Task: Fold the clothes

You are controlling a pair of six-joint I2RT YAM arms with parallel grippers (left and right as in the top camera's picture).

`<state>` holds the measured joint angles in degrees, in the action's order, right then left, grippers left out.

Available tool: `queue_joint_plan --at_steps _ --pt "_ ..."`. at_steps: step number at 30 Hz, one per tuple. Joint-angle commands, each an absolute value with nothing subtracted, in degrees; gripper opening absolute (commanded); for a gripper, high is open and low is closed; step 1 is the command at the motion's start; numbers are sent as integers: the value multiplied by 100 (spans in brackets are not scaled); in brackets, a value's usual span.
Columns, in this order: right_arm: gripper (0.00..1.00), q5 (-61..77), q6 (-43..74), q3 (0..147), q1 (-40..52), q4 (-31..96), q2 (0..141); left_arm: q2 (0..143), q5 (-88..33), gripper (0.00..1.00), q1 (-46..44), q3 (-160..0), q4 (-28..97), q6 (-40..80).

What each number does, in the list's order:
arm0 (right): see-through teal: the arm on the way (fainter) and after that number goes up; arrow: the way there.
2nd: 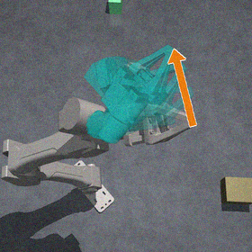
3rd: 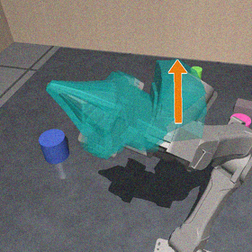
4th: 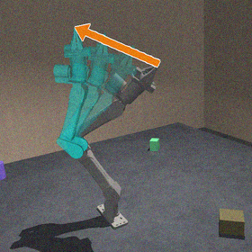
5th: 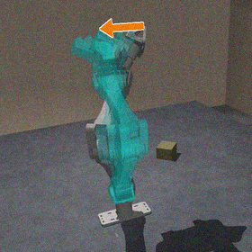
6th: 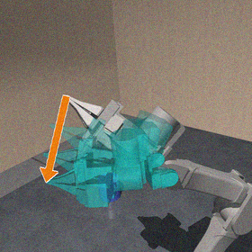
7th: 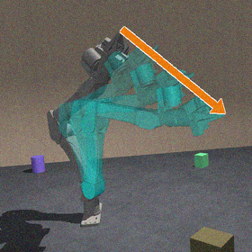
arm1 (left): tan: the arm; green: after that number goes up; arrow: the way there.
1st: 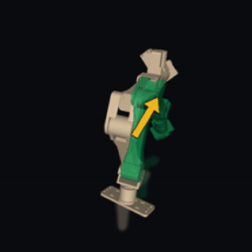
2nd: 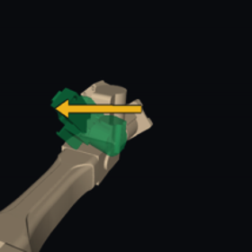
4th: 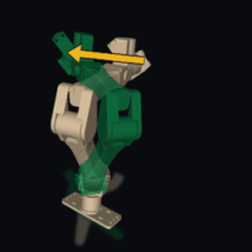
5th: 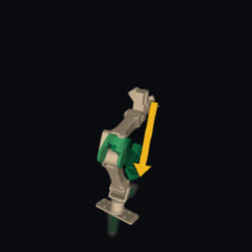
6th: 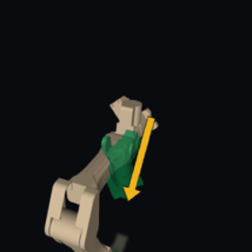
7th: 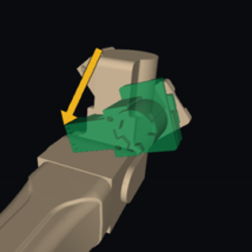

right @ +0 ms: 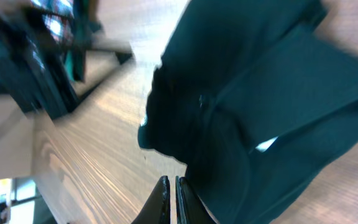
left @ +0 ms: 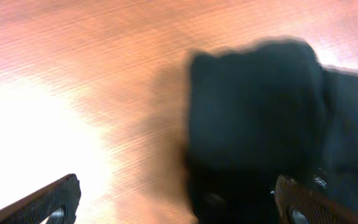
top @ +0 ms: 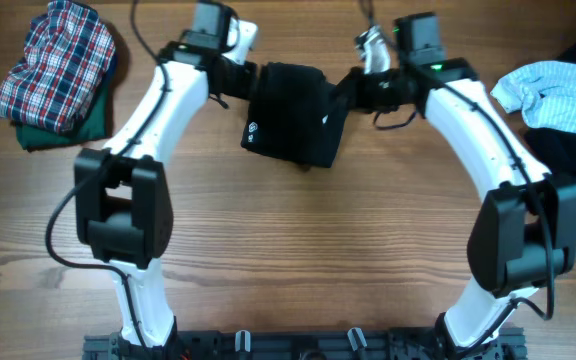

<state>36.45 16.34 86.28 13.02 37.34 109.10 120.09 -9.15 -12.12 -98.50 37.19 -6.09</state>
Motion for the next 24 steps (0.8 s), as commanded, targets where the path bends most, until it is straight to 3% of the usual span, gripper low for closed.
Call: queue_joint_plan --at_steps 1,7,14,24 --pt "4 3114 1999 8650 1566 3872 10822 11775 -1055 100 -781 -9859 3393 -515" --pt "4 2040 3017 8423 2220 3907 10836 11782 -1096 100 -585 -9856 2729 -888" --pt "4 751 3024 8392 2882 3898 10919 11782 -1118 100 -242 -9856 2421 -849" --pt "4 211 2840 8392 2891 3677 11646 11782 -1127 100 -38 -9856 2637 -856"
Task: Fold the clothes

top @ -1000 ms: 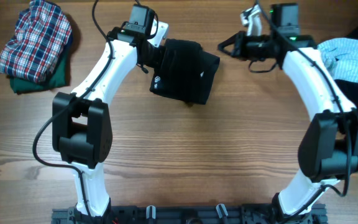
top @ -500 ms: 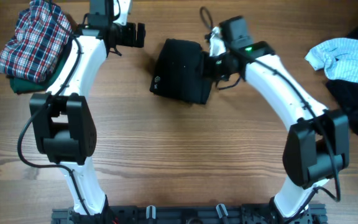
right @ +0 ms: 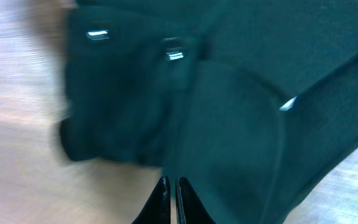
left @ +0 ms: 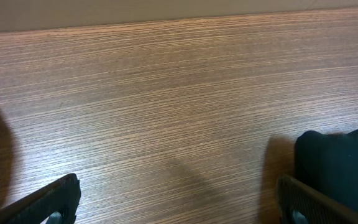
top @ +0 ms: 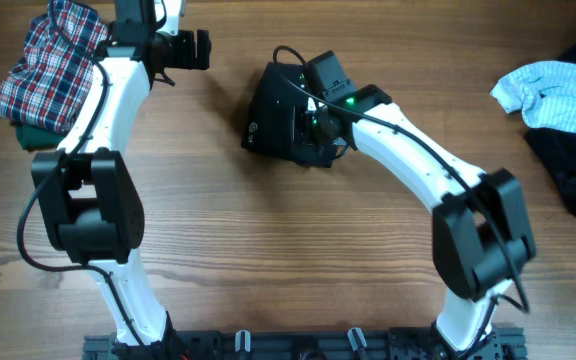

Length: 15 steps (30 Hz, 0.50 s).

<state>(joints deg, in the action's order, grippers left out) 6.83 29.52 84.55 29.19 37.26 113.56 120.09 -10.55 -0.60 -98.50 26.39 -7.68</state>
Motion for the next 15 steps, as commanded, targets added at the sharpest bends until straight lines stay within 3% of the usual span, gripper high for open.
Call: queue_joint_plan --at_steps 1,15 --pt "4 187 2840 8392 2891 3680 11701 11782 -1127 100 -16 -9856 2633 -854" --pt "4 -268 2473 8392 2655 3780 12110 11782 -1129 100 130 -9856 2639 -856"
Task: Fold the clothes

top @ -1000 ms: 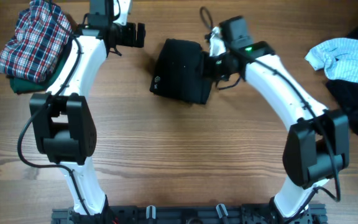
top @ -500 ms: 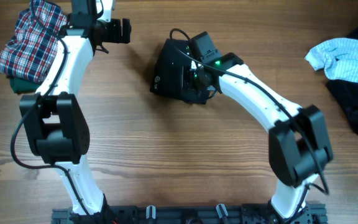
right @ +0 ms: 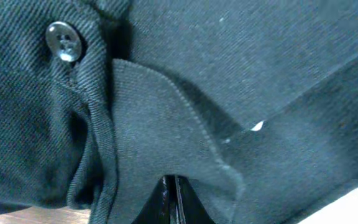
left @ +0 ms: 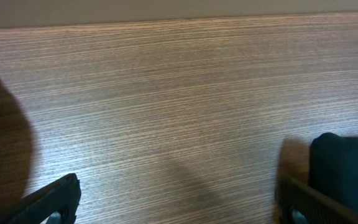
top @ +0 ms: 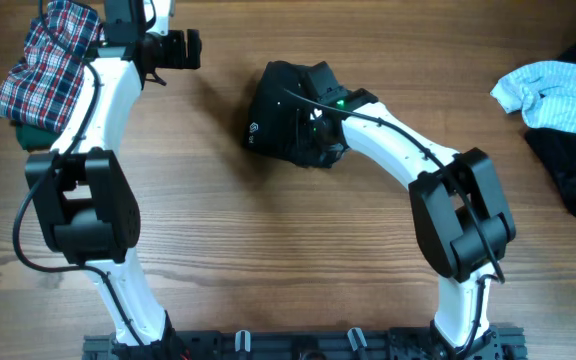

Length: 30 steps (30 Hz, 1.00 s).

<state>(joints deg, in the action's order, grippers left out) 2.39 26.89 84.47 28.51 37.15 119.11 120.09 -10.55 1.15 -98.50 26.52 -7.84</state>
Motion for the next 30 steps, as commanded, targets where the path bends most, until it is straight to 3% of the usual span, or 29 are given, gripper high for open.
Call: queue_joint_plan --at_steps 1,11,25,30 --pt "4 -327 2388 8392 2580 3791 12121 11782 -1129 100 130 -9856 2641 -856" --pt "4 62 1365 8392 1669 3503 12151 11782 -1133 100 119 -9856 2749 -854" --pt "4 1133 1839 9144 1610 4230 11585 11786 -1125 100 115 -9856 2792 -858" --pt "8 2150 1942 9161 1686 4268 11076 11786 -972 100 220 -9856 2783 -878"
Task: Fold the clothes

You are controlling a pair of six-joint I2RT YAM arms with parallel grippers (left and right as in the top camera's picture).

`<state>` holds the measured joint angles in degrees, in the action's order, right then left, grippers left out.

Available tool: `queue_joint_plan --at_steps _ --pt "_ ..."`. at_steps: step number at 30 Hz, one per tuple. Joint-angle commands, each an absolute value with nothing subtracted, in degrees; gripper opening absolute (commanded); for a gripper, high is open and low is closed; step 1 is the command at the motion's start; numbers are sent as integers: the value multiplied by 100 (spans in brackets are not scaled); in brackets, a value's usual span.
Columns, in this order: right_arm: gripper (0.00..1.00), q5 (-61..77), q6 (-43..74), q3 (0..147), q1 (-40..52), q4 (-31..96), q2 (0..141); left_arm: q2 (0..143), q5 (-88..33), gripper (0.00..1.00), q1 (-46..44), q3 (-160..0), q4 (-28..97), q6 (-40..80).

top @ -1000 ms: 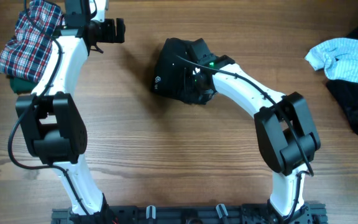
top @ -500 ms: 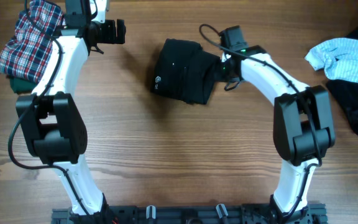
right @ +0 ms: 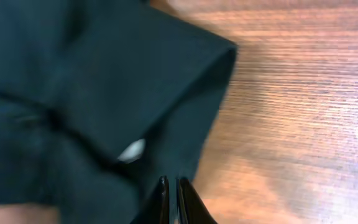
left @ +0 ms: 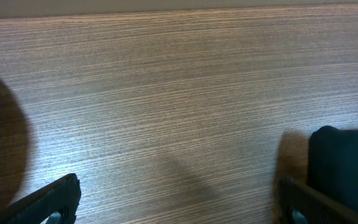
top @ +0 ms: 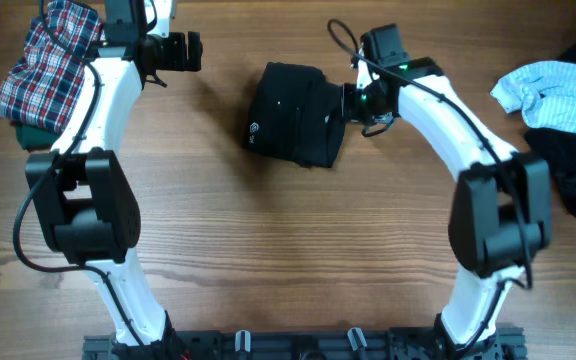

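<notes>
A black garment (top: 293, 128) lies folded into a compact rectangle at the back middle of the table, a small white logo on its front left corner. My right gripper (top: 346, 103) is shut at its right edge; the right wrist view shows the closed fingertips (right: 171, 186) over the cloth's border (right: 73, 93), with bare wood beside. My left gripper (top: 196, 50) stands open well to the left of the garment, above bare wood. In the left wrist view its fingers (left: 51, 199) are wide apart and only a corner of the black garment (left: 347, 162) shows.
A folded plaid shirt (top: 56, 60) rests on a green garment (top: 53, 130) at the back left. A crumpled light blue shirt (top: 553, 88) and a dark cloth heap lie at the right edge. Both arms arch over the table's middle.
My right gripper, still shut, has moved from over the middle of the black garment to its right edge. The left gripper and the garment stay as they were.
At first both grippers flanked the black garment, left open at its left edge, right shut at its right. Then the left was far off near the plaid pile and the right was down on the garment's middle. Now the right sits at the right edge again.
</notes>
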<state>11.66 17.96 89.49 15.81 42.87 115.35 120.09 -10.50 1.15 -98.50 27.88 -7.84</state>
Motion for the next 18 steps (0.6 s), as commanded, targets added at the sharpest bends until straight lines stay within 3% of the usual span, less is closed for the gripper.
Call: queue_joint_plan --at_steps 1,18 --pt "9 2309 1944 9159 1745 4268 11078 11786 -952 100 261 -9856 2783 -878" --pt "6 1597 2084 9137 2742 3763 12051 11786 -956 100 827 -9856 2858 -856"
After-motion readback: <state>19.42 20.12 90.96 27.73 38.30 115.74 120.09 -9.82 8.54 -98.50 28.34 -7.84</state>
